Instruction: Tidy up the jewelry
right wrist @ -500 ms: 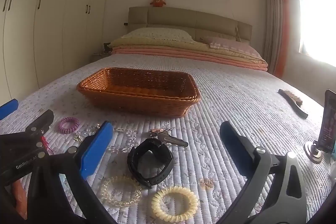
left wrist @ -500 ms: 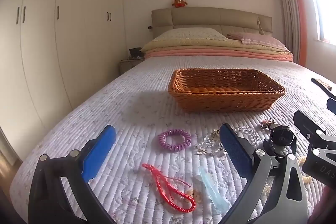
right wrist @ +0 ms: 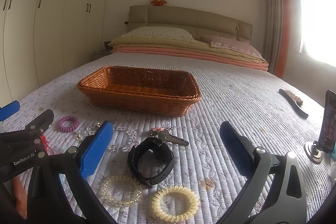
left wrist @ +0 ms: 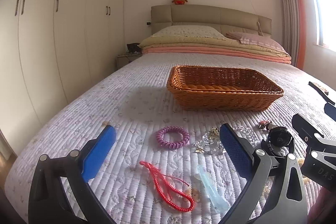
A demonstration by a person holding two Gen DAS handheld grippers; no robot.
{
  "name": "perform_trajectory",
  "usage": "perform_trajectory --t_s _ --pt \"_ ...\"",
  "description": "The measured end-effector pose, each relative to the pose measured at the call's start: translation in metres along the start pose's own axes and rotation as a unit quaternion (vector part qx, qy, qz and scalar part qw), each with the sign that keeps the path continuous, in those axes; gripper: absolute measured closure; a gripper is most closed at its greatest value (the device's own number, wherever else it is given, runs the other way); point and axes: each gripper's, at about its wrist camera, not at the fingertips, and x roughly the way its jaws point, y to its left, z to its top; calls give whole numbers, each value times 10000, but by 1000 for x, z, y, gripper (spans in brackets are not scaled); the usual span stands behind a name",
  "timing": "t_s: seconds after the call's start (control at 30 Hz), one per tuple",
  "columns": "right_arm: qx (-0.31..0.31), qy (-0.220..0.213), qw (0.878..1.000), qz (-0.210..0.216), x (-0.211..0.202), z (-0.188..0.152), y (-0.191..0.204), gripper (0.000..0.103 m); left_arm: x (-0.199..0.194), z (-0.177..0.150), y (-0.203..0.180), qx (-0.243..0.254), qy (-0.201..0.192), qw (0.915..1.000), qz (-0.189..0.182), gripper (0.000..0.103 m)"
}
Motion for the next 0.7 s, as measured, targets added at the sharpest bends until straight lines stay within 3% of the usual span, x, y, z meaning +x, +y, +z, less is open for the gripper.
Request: perform_trajectory --t_s 0.7 --pt "-46 13 10000 -14 0 0 1 6 1 0 0 -38 80 10000 -44 7"
